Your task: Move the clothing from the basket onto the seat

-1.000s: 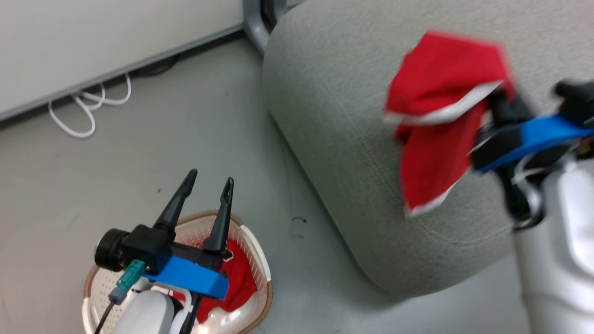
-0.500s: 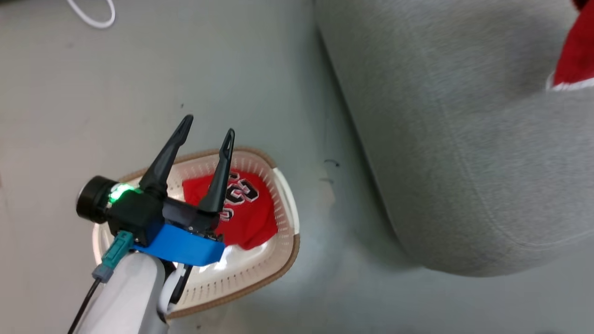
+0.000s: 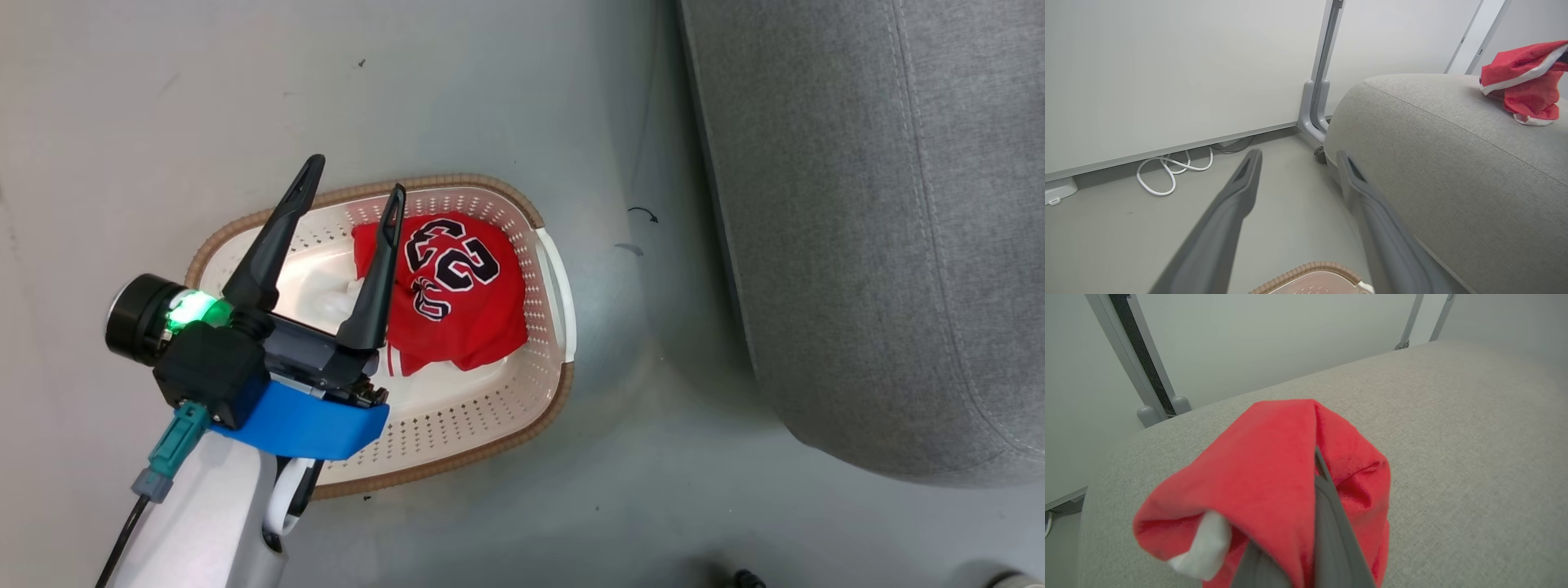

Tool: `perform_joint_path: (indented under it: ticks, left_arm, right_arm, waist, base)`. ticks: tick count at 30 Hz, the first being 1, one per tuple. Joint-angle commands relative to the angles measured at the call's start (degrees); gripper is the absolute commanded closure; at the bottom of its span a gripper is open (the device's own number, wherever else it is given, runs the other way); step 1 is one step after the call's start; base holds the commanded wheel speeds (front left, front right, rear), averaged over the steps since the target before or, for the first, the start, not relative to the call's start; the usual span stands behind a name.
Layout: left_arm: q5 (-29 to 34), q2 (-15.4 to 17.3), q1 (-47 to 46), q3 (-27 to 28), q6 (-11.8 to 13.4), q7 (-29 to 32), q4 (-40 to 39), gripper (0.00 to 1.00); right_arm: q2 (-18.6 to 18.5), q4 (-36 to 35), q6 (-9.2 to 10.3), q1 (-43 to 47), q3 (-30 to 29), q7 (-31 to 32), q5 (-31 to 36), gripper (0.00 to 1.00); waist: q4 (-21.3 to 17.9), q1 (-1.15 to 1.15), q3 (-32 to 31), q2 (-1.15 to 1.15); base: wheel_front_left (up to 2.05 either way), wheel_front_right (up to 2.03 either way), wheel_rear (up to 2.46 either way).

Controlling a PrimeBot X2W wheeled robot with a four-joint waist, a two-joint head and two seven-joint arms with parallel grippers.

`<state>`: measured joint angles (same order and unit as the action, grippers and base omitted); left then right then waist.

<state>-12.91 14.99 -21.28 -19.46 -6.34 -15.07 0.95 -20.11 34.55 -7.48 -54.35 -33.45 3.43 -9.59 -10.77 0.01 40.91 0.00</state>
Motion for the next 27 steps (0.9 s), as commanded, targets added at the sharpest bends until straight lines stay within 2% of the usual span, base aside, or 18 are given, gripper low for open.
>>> perform_joint_path:
  ticks: [1, 7, 15, 21, 27]
  left_arm:
    - [0.4, 0.2, -0.8, 0.1, 0.2, -0.1, -0.3, 0.00]
    - [-0.6, -0.2, -0.6, -0.1, 0.0, -0.1, 1.2, 0.00]
    - [-1.8, -2.0, 1.3, 0.4, -0.2, -0.1, 4.9, 0.00]
    - [-2.6, -4.2, 3.1, 1.3, -0.2, -0.1, 7.9, 0.00]
    - [-3.1, -6.3, 5.3, 2.7, -0.4, -0.1, 10.6, 0.00]
  right_arm:
    - [0.1, 1.4, -0.03, 0.5, -0.2, -0.4, 0.6, 0.00]
    - [0.3, 7.4, -0.03, 0.8, 0.3, -2.8, 3.0, 0.00]
    - [0.8, 10.3, -0.03, 5.4, 5.0, -5.3, 3.2, 0.00]
    - [2.4, 8.6, -0.02, 11.4, 8.6, -7.1, 2.2, 0.00]
    - [5.2, 3.2, -0.03, 19.4, 11.6, -8.5, 1.5, 0.00]
  waist:
    - [-0.3, -0.01, -0.3, 0.00]
    - [-1.0, -0.01, -3.1, 0.00]
    - [-0.9, -0.01, -10.1, 0.00]
    - [0.0, -0.01, -16.1, 0.00]
    - [1.4, -0.01, -21.5, 0.00]
  base:
    - [0.00, 0.00, 0.00]
    - [0.00, 0.00, 0.00]
    - [0.00, 0.00, 0.00]
    - [0.00, 0.00, 0.00]
    - [0.00, 0.00, 0.00]
